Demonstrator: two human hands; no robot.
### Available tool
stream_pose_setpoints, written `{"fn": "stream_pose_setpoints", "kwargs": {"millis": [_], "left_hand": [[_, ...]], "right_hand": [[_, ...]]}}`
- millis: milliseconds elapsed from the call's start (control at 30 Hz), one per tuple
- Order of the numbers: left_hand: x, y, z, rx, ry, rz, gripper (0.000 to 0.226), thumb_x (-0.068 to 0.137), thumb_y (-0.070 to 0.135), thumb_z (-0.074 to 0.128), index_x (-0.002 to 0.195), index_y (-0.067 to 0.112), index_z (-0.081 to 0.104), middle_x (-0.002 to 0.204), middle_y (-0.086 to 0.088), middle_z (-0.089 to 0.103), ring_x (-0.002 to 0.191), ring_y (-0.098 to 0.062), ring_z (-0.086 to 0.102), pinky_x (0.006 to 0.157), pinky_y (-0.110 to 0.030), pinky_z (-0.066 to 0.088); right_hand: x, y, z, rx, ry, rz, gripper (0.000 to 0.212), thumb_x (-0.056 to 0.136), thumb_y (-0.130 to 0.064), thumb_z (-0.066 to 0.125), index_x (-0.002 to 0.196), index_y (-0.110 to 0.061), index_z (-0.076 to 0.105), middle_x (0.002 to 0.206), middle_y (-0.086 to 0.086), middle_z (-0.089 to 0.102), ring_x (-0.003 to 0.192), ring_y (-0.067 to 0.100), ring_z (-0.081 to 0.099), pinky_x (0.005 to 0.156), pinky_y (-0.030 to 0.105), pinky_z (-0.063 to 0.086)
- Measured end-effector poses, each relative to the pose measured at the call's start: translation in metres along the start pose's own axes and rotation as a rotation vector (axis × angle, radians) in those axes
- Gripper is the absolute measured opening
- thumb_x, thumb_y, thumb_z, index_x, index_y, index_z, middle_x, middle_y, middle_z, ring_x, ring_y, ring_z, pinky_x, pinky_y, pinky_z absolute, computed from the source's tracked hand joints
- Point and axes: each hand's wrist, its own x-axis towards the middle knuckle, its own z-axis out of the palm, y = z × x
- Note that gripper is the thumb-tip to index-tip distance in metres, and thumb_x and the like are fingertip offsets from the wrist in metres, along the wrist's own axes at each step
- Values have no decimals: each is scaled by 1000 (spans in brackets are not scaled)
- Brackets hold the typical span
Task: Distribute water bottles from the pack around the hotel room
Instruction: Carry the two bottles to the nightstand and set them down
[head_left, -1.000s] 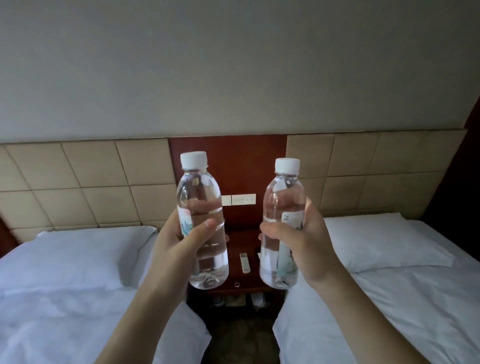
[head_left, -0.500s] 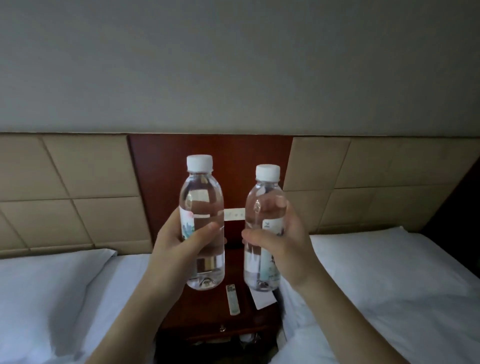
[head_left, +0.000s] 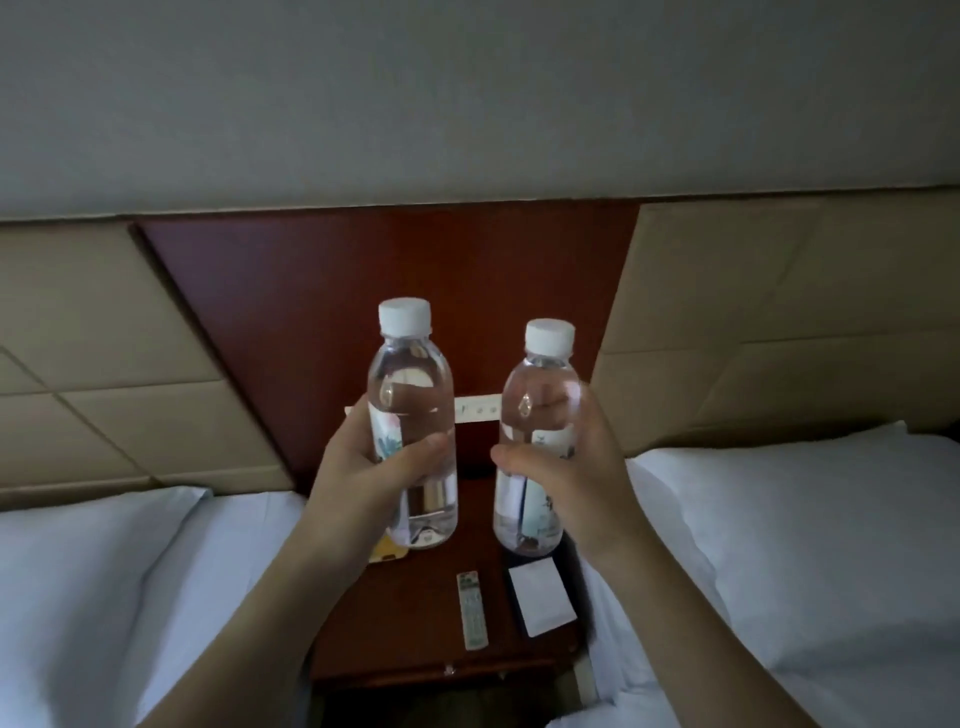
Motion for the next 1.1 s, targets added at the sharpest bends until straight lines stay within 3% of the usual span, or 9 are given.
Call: {"fn": "stream_pose_setpoints", "kwargs": {"millis": [133,267,433,567,600,700,833,1000,1100], "left_hand": [[49,-46,10,27,-26,-55,45,62,29,76,106,28,64,87,3,70,83,-14,69,69,-25,56],[98,-115,6,70,-3,-115,50,66,17,79,112,16,60,91,-1,71,87,-18,70,73,-31,57],[149,-216,-4,144,55,-229,49,71,-5,80,112,15,62,93,2,75,88,-12,71,74,-25,56],[177,-298,-17,225,81,-259,58,69,4,85,117,25,61,101,6,74,94,-10,70,78,-25,56],[182,-319,-22,241,86,-265,58,69,6,86,117,27,61,102,6,74,95,-11,70,79,-26,55],[193,-378,-34,308,129,-271,57,67,17,88,116,28,62,102,6,73,98,-12,69,83,-30,55],[199,-445,-46,367,129,-294,63,67,20,89,120,30,58,106,10,70,101,-4,67,86,-23,53],[204,-516,-57,385,102,-324,65,66,24,90,120,34,56,107,13,70,101,-4,67,89,-31,57],[206,-555,-64,387,114,-339,66,64,30,90,119,39,55,108,13,70,102,-7,68,91,-40,56]], "right_hand": [[59,46,-20,-7,-47,36,50,70,-7,80,107,-29,56,84,-10,65,80,7,67,68,19,54],[113,115,-29,-27,-87,107,49,75,2,78,105,-29,53,78,-18,63,76,1,65,65,15,52],[168,216,-22,-86,-125,208,51,72,-1,80,108,-26,53,88,-10,66,87,8,68,70,23,54],[197,299,-14,-183,-129,258,54,64,-14,84,109,-23,55,97,5,67,95,23,69,85,53,57],[201,319,-12,-202,-118,260,55,63,-15,84,108,-25,54,97,4,68,95,22,69,85,54,57],[209,374,-5,-253,-81,260,61,66,-11,86,109,-36,51,99,-7,66,94,7,67,80,39,56],[214,441,0,-303,-58,262,67,63,-28,86,115,-44,47,102,-12,65,95,15,68,78,51,59],[221,506,6,-376,-42,239,71,68,-13,88,110,-49,43,105,-15,64,98,-7,61,78,14,48],[227,539,7,-388,-41,242,71,68,-12,89,110,-48,43,105,-17,63,98,-11,60,74,5,46]]}}
